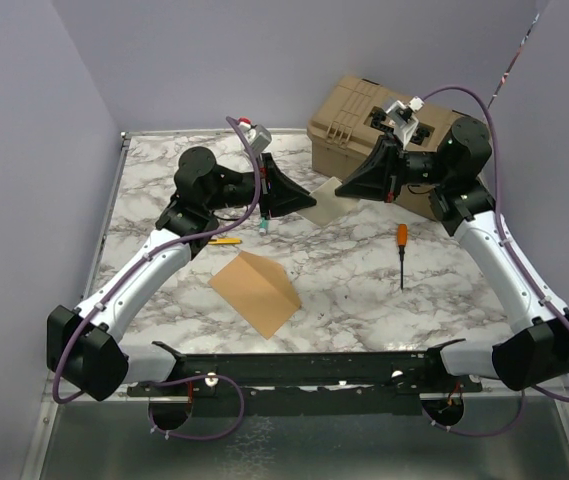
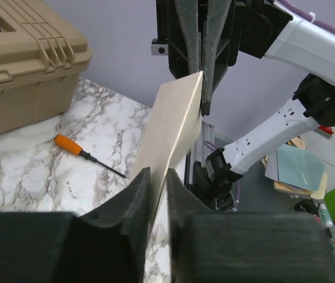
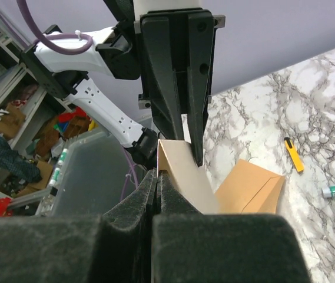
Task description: Place the letter into the envelope and seal it
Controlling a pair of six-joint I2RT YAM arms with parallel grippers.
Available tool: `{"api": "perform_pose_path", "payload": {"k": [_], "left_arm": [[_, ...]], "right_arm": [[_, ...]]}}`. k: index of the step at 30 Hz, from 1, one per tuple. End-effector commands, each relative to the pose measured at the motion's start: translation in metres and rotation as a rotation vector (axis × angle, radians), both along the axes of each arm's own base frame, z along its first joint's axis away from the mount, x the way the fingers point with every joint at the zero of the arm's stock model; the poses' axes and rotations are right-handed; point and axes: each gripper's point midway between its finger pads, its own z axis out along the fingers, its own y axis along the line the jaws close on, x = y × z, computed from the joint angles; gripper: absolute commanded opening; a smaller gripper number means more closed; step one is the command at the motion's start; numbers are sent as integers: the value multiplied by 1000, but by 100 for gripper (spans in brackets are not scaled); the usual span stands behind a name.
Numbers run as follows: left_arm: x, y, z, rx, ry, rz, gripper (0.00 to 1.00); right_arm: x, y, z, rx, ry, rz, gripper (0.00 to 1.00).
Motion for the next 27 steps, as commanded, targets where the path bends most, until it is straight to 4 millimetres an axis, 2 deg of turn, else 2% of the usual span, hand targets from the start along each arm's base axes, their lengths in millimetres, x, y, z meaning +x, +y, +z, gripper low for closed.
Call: {"api": "perform_pose_path", "payload": {"k": [1, 3, 7, 8, 11, 13, 16, 22, 24, 27], "left_arm": [[1, -2, -6, 24, -25, -16, 7], [1, -2, -5, 23, -25, -13, 0], [3, -1, -3, 20, -45, 8, 0], [3, 0, -1, 20, -51, 15, 0], [6, 3, -1, 31, -49, 44, 0], [9, 4, 1, 35, -40, 62, 0], [18, 7, 13, 10, 4, 128, 0], [33, 15, 50, -187, 158, 273, 0], [34, 17, 59, -243, 201, 282, 0], [32, 15, 69, -308, 256, 260, 0]], "right_arm": [[3, 2, 3, 23, 11, -10, 1], [4, 2, 2, 21, 22, -18, 1], [10, 2, 1, 20, 41, -63, 1], [13, 2, 1, 15, 50, -87, 10], [23, 0, 1, -2, 56, -175, 54], [27, -3, 4, -4, 56, -236, 71], [32, -11, 15, 30, 25, -356, 79], [48, -41, 26, 156, 35, -671, 95], [51, -42, 26, 208, 100, -685, 99], [47, -22, 24, 248, 212, -554, 100]]}}
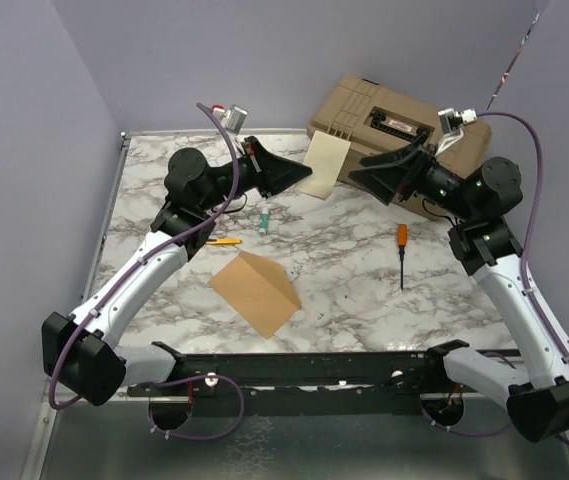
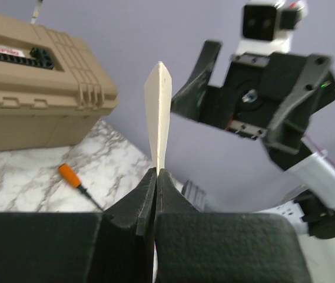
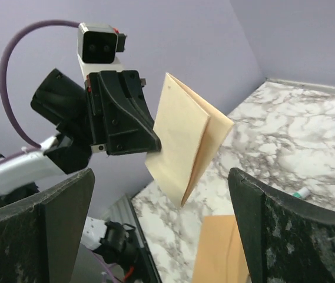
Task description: Place the letter into the envelope and seal it
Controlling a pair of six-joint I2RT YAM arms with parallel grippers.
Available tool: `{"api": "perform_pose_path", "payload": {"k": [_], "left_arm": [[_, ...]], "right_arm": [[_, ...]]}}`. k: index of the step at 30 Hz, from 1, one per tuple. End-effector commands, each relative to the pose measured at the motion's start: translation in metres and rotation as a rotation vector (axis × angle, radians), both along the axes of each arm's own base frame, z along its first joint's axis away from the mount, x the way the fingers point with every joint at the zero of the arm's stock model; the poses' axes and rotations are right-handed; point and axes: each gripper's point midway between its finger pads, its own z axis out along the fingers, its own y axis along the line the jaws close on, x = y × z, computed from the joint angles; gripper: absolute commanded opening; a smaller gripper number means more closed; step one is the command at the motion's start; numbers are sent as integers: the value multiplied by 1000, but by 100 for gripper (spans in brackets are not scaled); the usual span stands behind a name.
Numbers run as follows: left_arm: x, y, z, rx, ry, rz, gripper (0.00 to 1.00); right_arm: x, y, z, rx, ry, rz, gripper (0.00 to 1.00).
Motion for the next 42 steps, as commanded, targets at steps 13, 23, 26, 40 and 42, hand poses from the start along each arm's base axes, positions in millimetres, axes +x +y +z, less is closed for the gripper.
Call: {"api": "perform_pose_path", "payload": {"k": [13, 23, 26, 40, 42], "left_arm": [[3, 0, 41, -225, 101, 13, 0], [7, 1, 29, -214, 115, 36, 0], [8, 1, 21, -202, 125, 42, 1], [9, 121, -220, 440, 734, 553, 96], [-9, 140, -255, 488, 858, 574, 95]], "right_arm": [[3, 40, 22, 320, 124, 263, 53], [13, 48, 13, 259, 150, 272, 23], [22, 49, 5, 245, 179, 239, 2], [65, 65, -229, -318, 764, 45, 0], [52, 80, -252, -376, 789, 116, 0]]}}
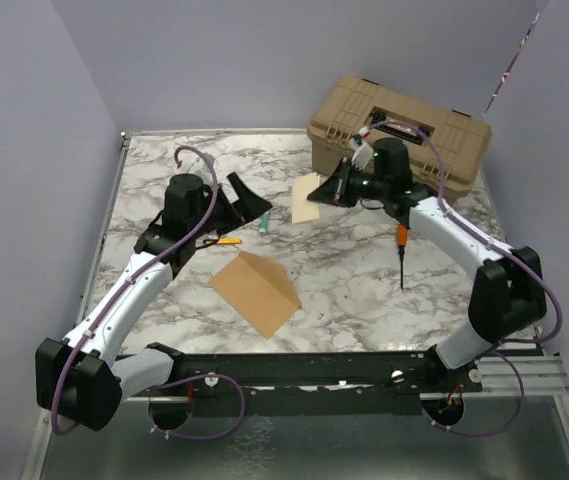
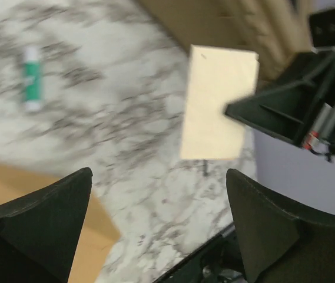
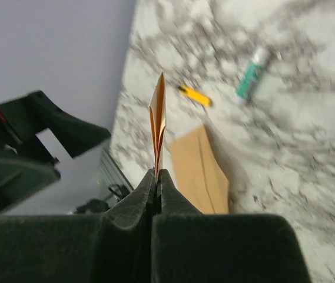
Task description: Place the letter into the envelope and seal it
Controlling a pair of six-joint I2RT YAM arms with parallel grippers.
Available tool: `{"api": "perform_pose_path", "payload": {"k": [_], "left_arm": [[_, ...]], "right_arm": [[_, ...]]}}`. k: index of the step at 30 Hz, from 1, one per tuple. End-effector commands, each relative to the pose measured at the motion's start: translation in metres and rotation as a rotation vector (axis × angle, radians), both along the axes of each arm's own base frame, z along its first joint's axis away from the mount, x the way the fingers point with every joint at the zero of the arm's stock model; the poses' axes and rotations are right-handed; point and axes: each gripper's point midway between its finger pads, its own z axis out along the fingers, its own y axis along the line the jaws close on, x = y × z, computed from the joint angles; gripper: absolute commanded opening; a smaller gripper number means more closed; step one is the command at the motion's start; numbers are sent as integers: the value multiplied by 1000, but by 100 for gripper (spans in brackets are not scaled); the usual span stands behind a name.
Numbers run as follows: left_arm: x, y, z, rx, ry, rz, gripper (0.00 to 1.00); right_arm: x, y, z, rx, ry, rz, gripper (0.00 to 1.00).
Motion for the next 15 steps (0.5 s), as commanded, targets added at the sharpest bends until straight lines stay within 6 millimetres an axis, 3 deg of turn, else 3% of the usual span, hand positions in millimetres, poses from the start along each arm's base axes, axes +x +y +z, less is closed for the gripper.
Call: {"api": "perform_pose_path", "payload": {"k": [1, 5, 7, 11, 15], "left_arm": [[-49, 64, -124, 200, 442, 119, 94], [-76, 71, -162, 184, 567, 161, 81], [-87, 74, -177, 181, 620, 179, 68], [-99, 80, -197, 211, 682, 197, 49], [-102, 88, -215, 301, 691, 167, 49]], "right_arm": [[-51, 27, -90, -179, 173, 226, 0], [-80, 60, -114, -194, 184, 412, 0], [-92, 71, -130, -226, 195, 488, 0], [-101, 77, -158, -316, 216, 550, 0], [-96, 70, -187, -422, 219, 545, 0]]}}
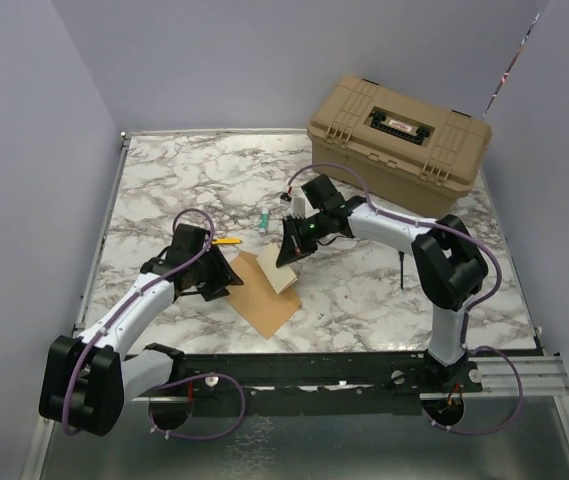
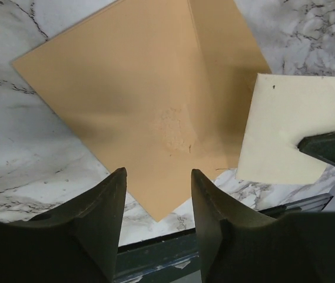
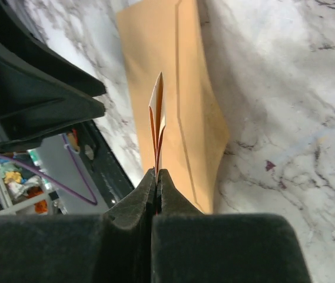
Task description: Place the letter into the envelope and seal it
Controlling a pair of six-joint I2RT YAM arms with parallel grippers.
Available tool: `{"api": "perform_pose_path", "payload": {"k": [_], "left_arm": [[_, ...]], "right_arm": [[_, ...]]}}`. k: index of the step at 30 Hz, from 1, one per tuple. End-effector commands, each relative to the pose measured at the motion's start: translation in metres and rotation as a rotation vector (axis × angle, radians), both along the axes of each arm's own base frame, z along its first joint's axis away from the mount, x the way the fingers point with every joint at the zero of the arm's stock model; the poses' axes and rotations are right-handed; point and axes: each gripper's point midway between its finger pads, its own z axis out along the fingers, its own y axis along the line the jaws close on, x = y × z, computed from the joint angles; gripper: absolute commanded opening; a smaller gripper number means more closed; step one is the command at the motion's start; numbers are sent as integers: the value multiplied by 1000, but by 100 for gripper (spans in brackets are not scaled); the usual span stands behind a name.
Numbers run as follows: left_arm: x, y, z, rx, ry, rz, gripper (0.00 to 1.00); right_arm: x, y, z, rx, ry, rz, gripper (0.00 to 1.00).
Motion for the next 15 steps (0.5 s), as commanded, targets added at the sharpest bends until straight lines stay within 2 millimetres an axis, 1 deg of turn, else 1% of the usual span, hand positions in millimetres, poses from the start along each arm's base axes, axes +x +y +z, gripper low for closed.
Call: {"api": "perform_pose_path", "payload": {"k": [1, 3, 6, 9, 10, 12, 15], "left_arm": [[-4, 11, -20, 86, 33, -38, 49], [-6, 11, -26, 95, 56, -53, 49], [-9, 13, -34, 111, 78, -61, 49], [-11, 16, -41, 125, 96, -63, 56], [-12, 15, -43, 126, 102, -66, 57], [-12, 14, -47, 120, 116, -73, 57], [-15, 12, -56, 114, 145, -76, 52]], "right_arm": [[4, -13, -29, -117, -44, 47, 0], [9, -15, -38, -142, -66, 51, 0], [9, -13, -48, -148, -91, 78, 0], [0, -9, -56, -145, -139, 131, 0], [-1, -8, -57, -153, -160, 138, 0], [-4, -5, -60, -162, -166, 136, 0], [-2, -4, -66, -191, -159, 97, 0]]}}
